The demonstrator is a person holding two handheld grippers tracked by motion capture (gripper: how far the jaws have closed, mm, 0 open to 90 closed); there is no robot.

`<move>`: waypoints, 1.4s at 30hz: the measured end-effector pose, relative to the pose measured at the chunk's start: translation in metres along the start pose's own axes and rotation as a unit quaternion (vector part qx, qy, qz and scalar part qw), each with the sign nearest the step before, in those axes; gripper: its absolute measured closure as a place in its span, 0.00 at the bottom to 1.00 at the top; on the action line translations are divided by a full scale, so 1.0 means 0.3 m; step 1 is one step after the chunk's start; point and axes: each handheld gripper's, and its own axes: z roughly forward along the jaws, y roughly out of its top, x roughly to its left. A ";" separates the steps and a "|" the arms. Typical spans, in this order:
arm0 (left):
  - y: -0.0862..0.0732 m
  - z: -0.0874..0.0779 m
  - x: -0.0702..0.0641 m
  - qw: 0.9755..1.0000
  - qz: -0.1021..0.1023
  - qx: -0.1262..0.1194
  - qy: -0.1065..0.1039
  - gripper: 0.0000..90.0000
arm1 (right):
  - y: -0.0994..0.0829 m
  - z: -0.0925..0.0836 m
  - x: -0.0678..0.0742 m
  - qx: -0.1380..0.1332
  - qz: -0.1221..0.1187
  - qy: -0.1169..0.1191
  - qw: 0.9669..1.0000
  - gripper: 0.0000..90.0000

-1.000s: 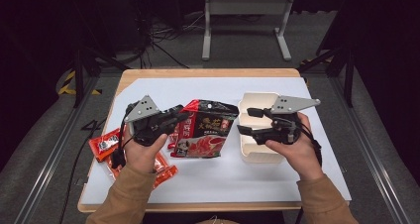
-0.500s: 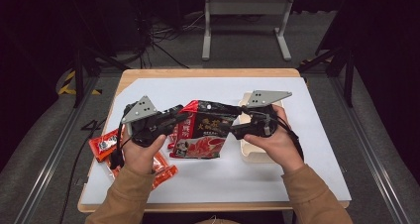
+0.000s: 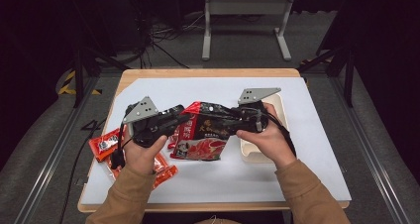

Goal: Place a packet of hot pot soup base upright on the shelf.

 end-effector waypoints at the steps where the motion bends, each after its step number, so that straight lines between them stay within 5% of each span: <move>1: 0.000 0.001 0.000 1.000 0.000 0.000 0.000 0.93 | 0.001 0.002 0.000 0.003 0.000 0.001 1.000 0.60; 6: 0.000 0.000 0.002 1.000 0.001 0.000 0.000 0.93 | 0.003 0.008 0.000 0.008 -0.015 0.010 1.000 0.73; 19: -0.003 0.003 0.013 1.000 -0.010 0.003 -0.002 0.89 | 0.024 -0.006 0.001 0.020 -0.050 0.004 0.999 0.83; 27: 0.000 -0.008 0.034 1.000 -0.027 -0.011 -0.010 0.63 | 0.060 -0.023 0.006 0.018 -0.059 -0.004 0.998 0.85; 42: -0.006 -0.021 0.075 1.000 -0.027 -0.011 0.003 0.47 | 0.134 -0.113 -0.023 0.012 -0.067 -0.029 0.997 0.85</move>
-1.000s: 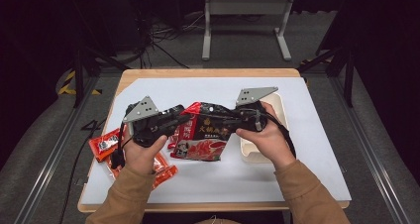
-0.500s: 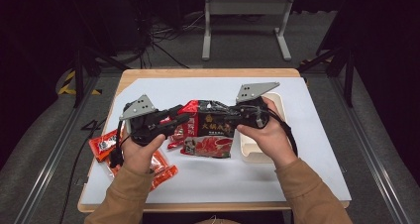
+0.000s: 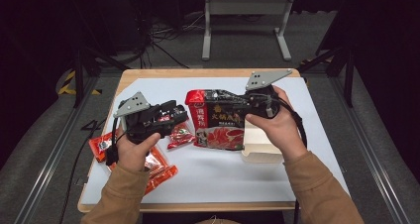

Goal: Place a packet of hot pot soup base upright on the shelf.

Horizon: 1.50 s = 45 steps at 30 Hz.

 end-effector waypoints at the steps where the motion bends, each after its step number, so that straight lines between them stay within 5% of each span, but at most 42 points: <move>1: -0.001 0.000 0.004 1.000 0.000 0.000 0.002 0.47 | 0.005 -0.009 -0.004 -0.001 -0.001 -0.002 1.000 0.85; 22: -0.014 0.027 0.028 1.000 0.002 0.027 -0.003 0.37 | 0.091 -0.143 -0.184 -0.015 -0.027 -0.028 0.999 0.85; 35: -0.019 0.028 0.040 0.999 -0.001 0.035 0.002 0.34 | 0.070 -0.183 -0.302 -0.038 -0.022 -0.064 0.997 0.85; 45: -0.023 0.030 0.046 0.999 -0.004 0.037 0.004 0.33 | 0.058 -0.189 -0.362 -0.033 -0.042 -0.092 0.994 0.85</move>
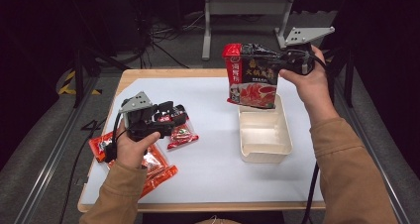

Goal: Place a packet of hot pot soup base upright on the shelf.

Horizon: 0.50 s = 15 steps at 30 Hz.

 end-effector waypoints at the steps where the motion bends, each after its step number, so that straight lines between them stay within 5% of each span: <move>1: 0.000 0.000 0.001 1.000 0.000 0.000 0.000 0.33 | -0.005 0.000 -0.009 0.000 -0.003 -0.004 1.000 0.85; 15: -0.005 0.005 0.007 1.000 -0.003 0.005 0.001 0.33 | -0.088 0.004 -0.087 0.008 0.003 -0.025 1.000 0.85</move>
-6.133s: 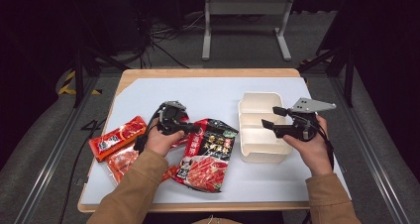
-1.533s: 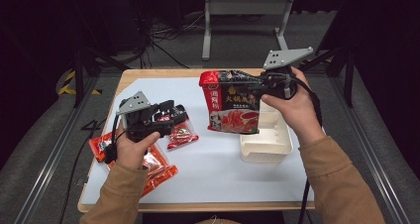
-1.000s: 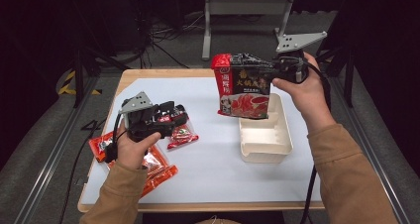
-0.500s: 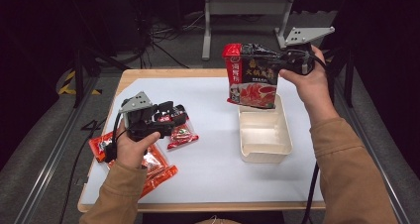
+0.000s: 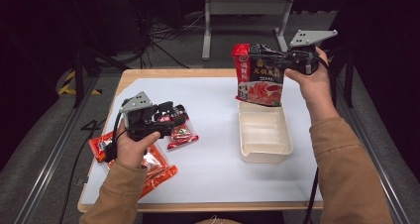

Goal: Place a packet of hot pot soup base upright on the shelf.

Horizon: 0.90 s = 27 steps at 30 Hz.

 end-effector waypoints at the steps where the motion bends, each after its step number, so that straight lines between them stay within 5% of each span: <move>1: 0.000 0.000 0.000 1.000 0.000 0.000 0.000 0.33 | -0.003 0.001 -0.002 0.000 0.000 0.001 1.000 0.85; 27: -0.005 0.004 0.001 1.000 -0.004 0.005 0.002 0.32 | -0.136 0.049 -0.032 0.003 0.022 0.005 1.000 0.85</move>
